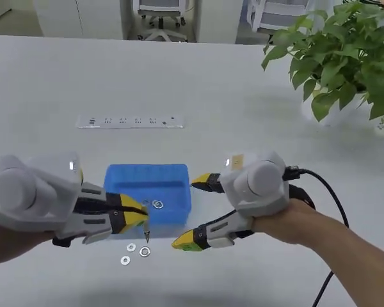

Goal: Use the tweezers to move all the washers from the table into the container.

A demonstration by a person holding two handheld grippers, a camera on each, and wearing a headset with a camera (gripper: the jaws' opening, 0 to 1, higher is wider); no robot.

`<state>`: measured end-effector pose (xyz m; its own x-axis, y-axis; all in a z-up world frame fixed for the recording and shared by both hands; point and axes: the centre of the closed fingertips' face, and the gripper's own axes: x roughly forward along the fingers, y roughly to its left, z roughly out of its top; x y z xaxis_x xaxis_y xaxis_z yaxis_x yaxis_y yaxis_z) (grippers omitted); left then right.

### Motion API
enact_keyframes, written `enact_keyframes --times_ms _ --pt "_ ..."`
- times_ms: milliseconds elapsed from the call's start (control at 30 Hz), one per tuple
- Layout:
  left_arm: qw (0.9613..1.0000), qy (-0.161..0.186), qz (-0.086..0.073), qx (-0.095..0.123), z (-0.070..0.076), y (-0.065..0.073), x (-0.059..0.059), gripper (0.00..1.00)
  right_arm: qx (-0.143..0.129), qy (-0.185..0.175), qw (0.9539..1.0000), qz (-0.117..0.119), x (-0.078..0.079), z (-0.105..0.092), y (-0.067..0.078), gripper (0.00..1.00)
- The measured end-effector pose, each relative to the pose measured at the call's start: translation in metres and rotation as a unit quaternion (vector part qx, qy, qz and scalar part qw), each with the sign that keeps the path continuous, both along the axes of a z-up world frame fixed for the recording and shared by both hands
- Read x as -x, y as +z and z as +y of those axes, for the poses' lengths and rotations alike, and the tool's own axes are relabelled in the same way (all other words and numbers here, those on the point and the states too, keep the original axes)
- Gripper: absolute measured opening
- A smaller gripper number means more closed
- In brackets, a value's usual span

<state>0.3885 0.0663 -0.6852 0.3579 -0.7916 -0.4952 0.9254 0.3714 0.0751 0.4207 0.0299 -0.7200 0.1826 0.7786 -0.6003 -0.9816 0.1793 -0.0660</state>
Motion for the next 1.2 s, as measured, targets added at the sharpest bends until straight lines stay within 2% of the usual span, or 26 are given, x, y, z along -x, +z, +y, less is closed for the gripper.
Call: enact_keyframes --times_ms 433,800,1200 --pt "0.9999 -0.007 0.014 -0.003 0.0 -0.012 0.008 0.05 -0.002 -0.031 0.9995 0.006 -0.002 -0.006 -0.004 1.0" --pt "0.9998 -0.008 0.018 -0.005 -0.001 -0.019 0.01 0.05 0.01 -0.031 0.9994 0.012 0.003 -0.01 -0.01 1.0" --pt "0.9998 -0.004 0.019 0.0 0.003 -0.018 0.009 0.05 0.011 -0.024 0.9995 0.016 0.005 -0.003 -0.012 1.0"
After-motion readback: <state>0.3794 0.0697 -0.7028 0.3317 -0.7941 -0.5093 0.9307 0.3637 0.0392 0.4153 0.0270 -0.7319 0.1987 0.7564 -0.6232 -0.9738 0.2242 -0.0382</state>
